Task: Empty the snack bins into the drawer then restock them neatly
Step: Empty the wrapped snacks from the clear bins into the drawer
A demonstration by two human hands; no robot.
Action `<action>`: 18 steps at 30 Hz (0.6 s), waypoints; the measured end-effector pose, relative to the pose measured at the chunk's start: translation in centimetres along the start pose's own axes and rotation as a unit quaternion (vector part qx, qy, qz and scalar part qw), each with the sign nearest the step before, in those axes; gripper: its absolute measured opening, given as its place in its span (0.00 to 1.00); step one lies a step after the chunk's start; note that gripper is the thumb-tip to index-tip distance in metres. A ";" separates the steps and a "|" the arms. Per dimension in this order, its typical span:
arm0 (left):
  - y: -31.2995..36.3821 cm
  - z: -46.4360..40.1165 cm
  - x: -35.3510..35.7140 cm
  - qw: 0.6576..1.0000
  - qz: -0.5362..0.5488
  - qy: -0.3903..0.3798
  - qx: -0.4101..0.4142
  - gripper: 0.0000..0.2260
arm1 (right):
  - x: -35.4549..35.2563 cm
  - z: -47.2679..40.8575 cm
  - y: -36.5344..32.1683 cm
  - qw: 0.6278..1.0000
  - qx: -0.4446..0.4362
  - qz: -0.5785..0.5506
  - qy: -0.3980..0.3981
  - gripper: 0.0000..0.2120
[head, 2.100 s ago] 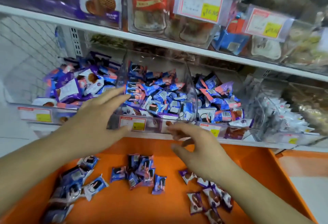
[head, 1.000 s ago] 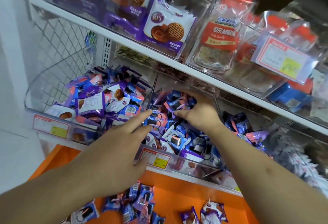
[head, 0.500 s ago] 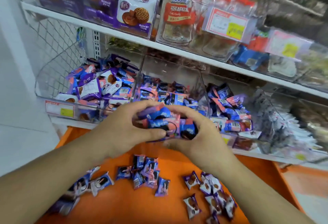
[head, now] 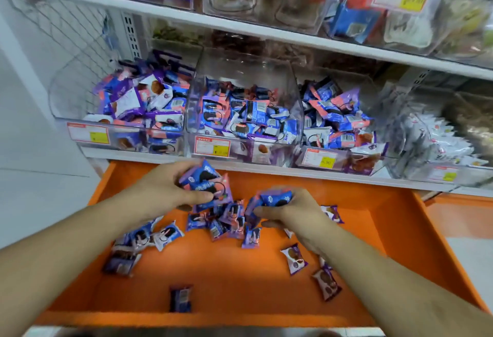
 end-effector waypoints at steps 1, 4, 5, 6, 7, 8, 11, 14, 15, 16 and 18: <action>-1.2 -0.7 0.7 0.999 -0.036 0.003 -0.008 0.21 | 0.2 -1.1 1.5 1.000 0.016 0.024 0.007 0.13; -5.2 -3.3 3.1 0.991 -0.126 0.023 -0.031 0.20 | 0.5 -4.7 5.6 0.996 0.072 0.032 0.049 0.11; -6.9 -4.4 3.9 0.990 -0.134 0.032 -0.040 0.20 | 0.8 -5.8 6.9 0.994 0.087 0.029 0.064 0.10; -8.7 -5.6 4.6 0.989 -0.134 0.042 -0.051 0.20 | 1.1 -6.9 8.2 0.992 0.100 0.025 0.074 0.09; -10.5 -6.8 5.4 0.989 -0.131 0.046 -0.060 0.19 | 1.5 -8.2 9.7 0.990 0.113 0.026 0.082 0.10; -12.4 -8.0 6.2 0.989 -0.125 0.046 -0.068 0.18 | 1.8 -9.4 11.1 0.988 0.128 0.028 0.085 0.10; -17.1 -11.5 8.8 0.990 -0.120 0.016 -0.074 0.18 | 2.4 -12.9 15.4 0.979 0.183 0.057 0.070 0.10; -19.7 -13.7 10.4 0.985 -0.152 -0.005 -0.080 0.19 | 2.6 -15.0 18.2 0.972 0.199 0.120 0.040 0.12; -20.5 -14.2 10.7 0.983 -0.164 -0.014 -0.085 0.21 | 2.4 -15.3 18.6 0.969 0.191 0.156 0.032 0.13; -21.2 -14.5 10.8 0.982 -0.162 -0.026 -0.089 0.25 | 2.2 -15.4 18.9 0.965 0.179 0.189 0.020 0.14; -21.9 -14.4 10.5 0.980 -0.168 -0.054 -0.095 0.33 | 1.9 -15.3 19.2 0.960 0.140 0.242 -0.007 0.15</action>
Point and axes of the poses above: each hand's wrist, its own z-axis away from the middle knuckle, its own x-axis out of the palm, y = z × x, the point moved 4 cm from there along -z, towards the middle knuckle, and after that the axes turned 6 degrees about -z, right-handed, at the moved point
